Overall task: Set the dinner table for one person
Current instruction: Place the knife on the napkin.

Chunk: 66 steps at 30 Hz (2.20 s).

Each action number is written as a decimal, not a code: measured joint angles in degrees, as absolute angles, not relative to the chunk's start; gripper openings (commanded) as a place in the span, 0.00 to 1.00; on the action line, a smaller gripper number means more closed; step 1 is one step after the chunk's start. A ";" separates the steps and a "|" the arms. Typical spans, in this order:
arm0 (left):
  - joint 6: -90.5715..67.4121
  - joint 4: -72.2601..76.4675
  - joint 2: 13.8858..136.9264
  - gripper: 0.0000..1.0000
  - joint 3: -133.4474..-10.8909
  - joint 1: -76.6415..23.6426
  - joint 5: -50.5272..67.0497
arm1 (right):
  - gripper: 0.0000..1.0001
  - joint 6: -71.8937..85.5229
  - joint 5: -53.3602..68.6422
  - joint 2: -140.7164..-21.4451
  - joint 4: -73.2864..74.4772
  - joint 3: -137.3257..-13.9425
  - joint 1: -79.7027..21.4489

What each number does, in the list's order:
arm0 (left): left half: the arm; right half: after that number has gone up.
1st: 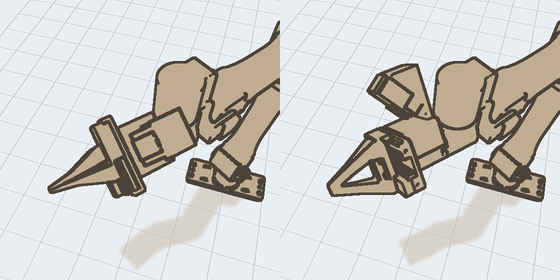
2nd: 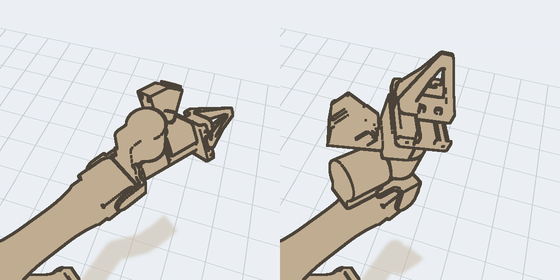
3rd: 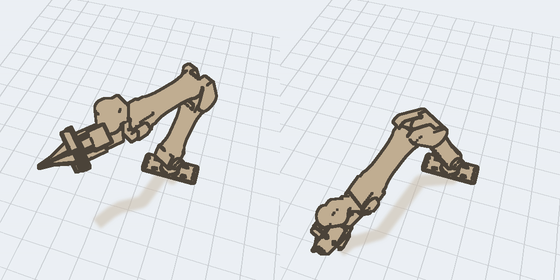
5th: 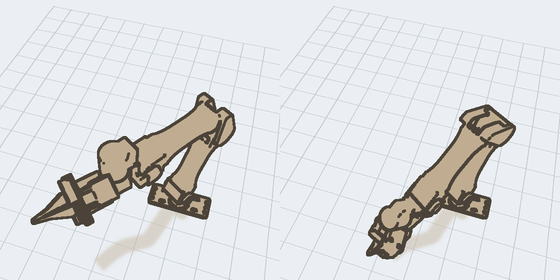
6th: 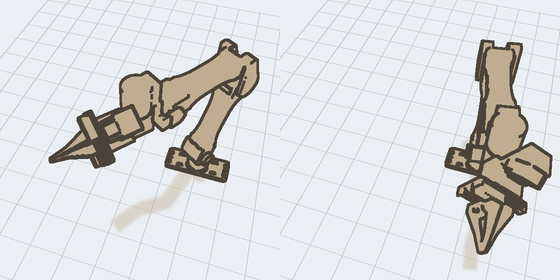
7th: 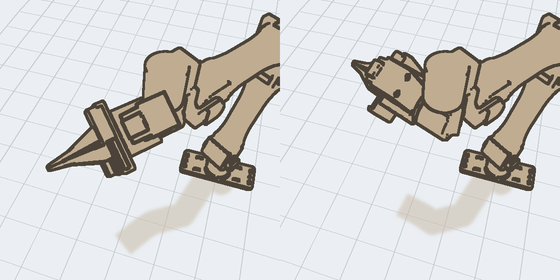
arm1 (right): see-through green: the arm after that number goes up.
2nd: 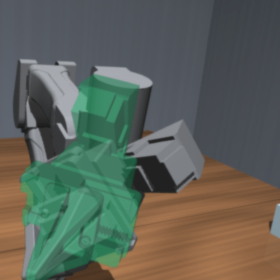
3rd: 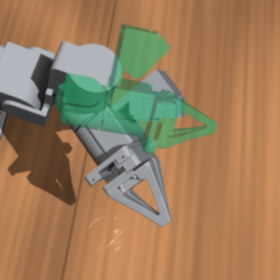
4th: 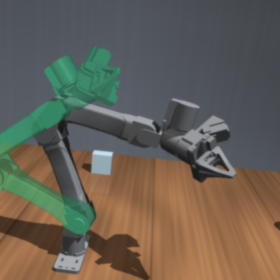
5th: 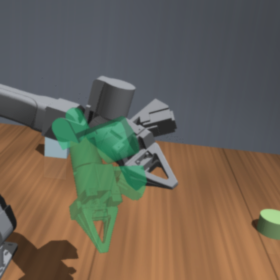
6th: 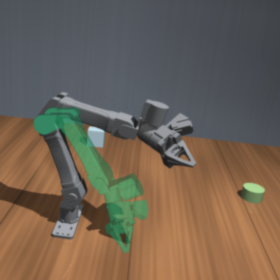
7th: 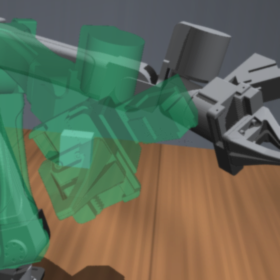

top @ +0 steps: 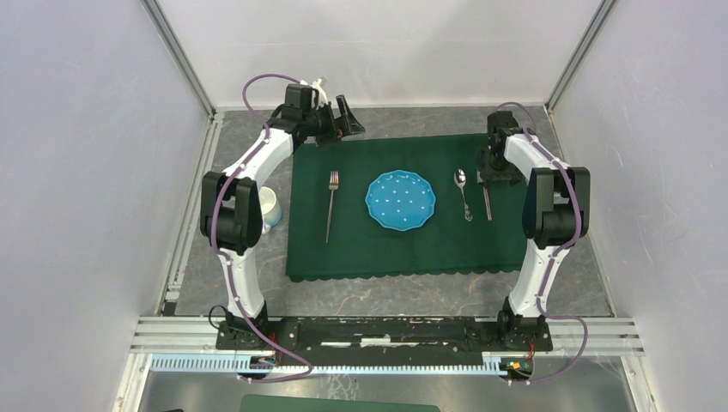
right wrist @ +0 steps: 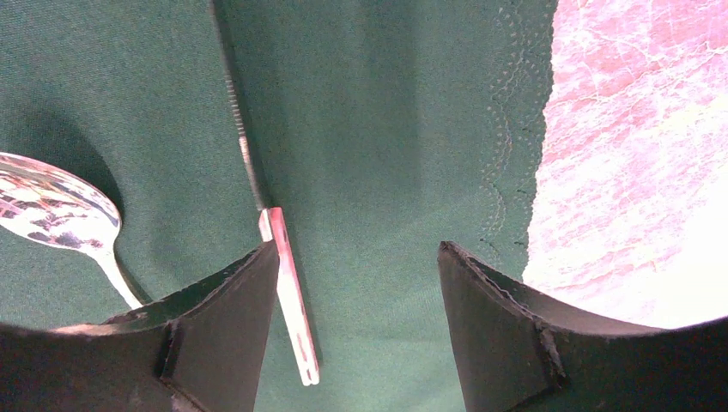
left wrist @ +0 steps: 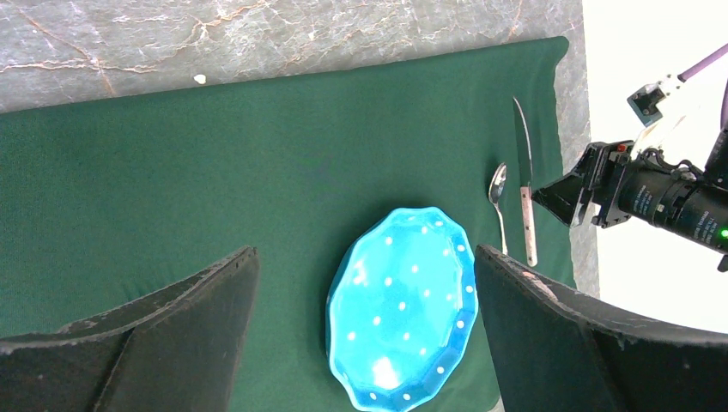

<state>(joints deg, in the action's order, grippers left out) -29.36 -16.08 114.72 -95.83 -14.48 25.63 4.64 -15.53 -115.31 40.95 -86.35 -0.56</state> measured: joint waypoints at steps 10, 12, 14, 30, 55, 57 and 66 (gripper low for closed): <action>-29.36 -15.90 114.72 1.00 -95.22 -14.48 25.63 | 0.74 4.64 -15.31 -115.24 40.93 -86.35 -0.58; -29.36 -15.88 114.72 1.00 -95.22 -14.48 25.63 | 0.74 4.64 -15.31 -115.22 40.88 -86.35 -0.58; -29.34 -15.68 114.72 1.00 -95.22 -14.48 25.63 | 0.74 4.64 -15.29 -115.24 40.88 -86.35 -0.58; -29.39 -15.55 114.72 1.00 -95.24 -14.48 25.65 | 0.74 5.30 -12.58 -116.36 40.75 -92.82 -0.58; -30.63 -15.66 116.25 1.00 -96.92 -14.48 25.65 | 0.74 4.84 -14.26 -117.73 40.77 -90.98 0.45; -30.63 -15.66 116.51 1.00 -96.95 -14.48 25.65 | 0.74 4.82 -14.52 -117.73 40.69 -91.00 1.17; -30.63 -15.68 116.64 1.00 -97.12 -14.48 25.65 | 0.74 4.64 -15.55 -117.73 40.51 -90.98 2.48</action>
